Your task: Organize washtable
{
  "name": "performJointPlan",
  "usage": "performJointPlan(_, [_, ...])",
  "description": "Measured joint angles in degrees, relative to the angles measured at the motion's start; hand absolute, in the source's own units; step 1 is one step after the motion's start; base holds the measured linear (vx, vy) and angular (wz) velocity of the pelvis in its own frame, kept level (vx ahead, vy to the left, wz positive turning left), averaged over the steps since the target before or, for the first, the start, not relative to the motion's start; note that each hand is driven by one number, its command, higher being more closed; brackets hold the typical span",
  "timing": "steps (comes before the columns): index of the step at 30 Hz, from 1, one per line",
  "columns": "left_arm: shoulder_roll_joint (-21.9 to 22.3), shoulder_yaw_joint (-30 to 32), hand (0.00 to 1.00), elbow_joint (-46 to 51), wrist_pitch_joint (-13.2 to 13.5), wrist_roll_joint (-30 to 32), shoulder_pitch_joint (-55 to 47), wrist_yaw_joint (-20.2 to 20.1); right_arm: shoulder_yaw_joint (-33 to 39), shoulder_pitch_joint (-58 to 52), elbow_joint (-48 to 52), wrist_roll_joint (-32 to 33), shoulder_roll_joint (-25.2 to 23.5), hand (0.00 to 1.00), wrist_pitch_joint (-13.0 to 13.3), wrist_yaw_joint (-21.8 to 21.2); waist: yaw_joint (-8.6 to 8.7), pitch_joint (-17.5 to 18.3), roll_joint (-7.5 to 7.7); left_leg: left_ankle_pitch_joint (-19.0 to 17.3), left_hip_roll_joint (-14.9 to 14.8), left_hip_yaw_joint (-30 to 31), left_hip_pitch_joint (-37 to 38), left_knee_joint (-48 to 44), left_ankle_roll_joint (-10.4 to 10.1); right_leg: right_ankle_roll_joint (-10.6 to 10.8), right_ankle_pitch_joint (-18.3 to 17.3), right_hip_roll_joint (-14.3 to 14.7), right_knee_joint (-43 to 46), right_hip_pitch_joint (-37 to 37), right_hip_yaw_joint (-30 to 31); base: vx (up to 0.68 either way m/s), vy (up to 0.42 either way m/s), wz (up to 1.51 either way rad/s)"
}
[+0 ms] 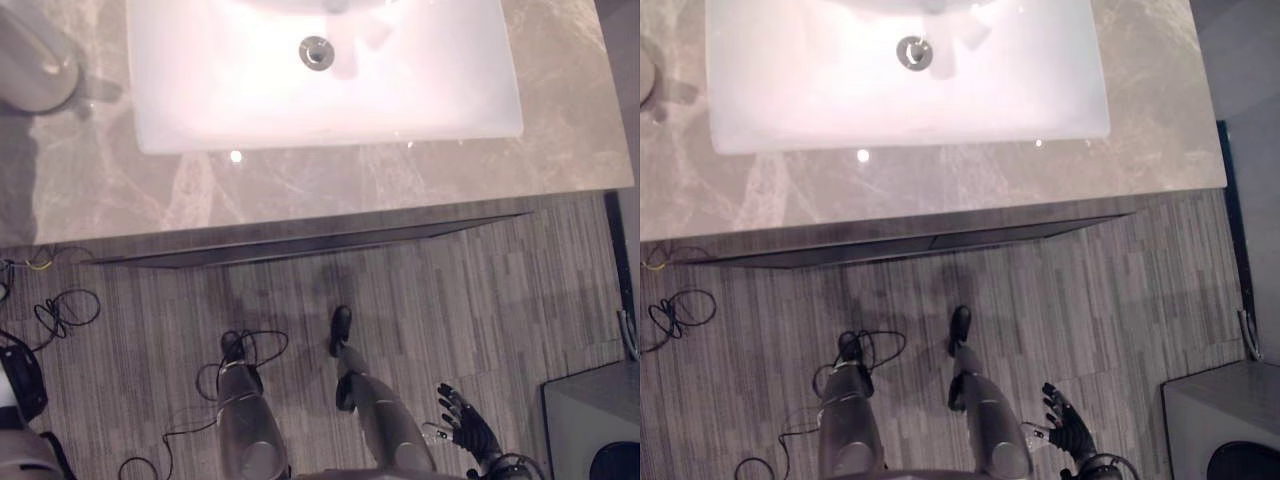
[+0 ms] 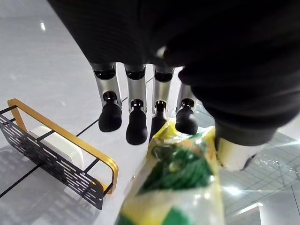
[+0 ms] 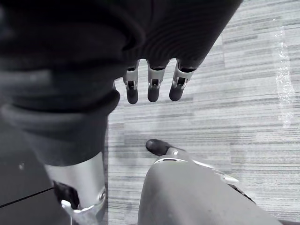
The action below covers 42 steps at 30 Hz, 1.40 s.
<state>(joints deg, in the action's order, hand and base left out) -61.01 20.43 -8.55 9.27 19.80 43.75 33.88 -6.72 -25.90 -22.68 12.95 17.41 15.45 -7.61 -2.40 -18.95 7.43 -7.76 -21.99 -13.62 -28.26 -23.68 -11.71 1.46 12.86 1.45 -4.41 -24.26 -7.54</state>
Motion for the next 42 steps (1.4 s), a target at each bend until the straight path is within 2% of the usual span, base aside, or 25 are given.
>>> performJointPlan(36, [0.0,0.6,0.00,2.3,0.1,-0.2,0.2,0.9,-0.9,0.8,-0.8,-0.8,-0.3,0.00,-0.1,0.0,-0.06,0.0,-0.04,0.0,0.3,-0.2,0.1,0.1,0.0,0.0,0.0,-0.3,0.1,-0.1,0.1,0.00,0.000,0.00])
performJointPlan(42, [0.0,2.6,0.00,2.4,0.1,-1.3,0.2,1.0,-0.9,0.8,-0.7,-1.8,-1.1,0.00,-0.1,0.1,-0.11,0.2,-0.29,0.2,0.7,-0.8,0.9,0.5,0.2,0.0,0.0,-0.6,0.3,0.0,0.2,0.00,0.000,-0.01])
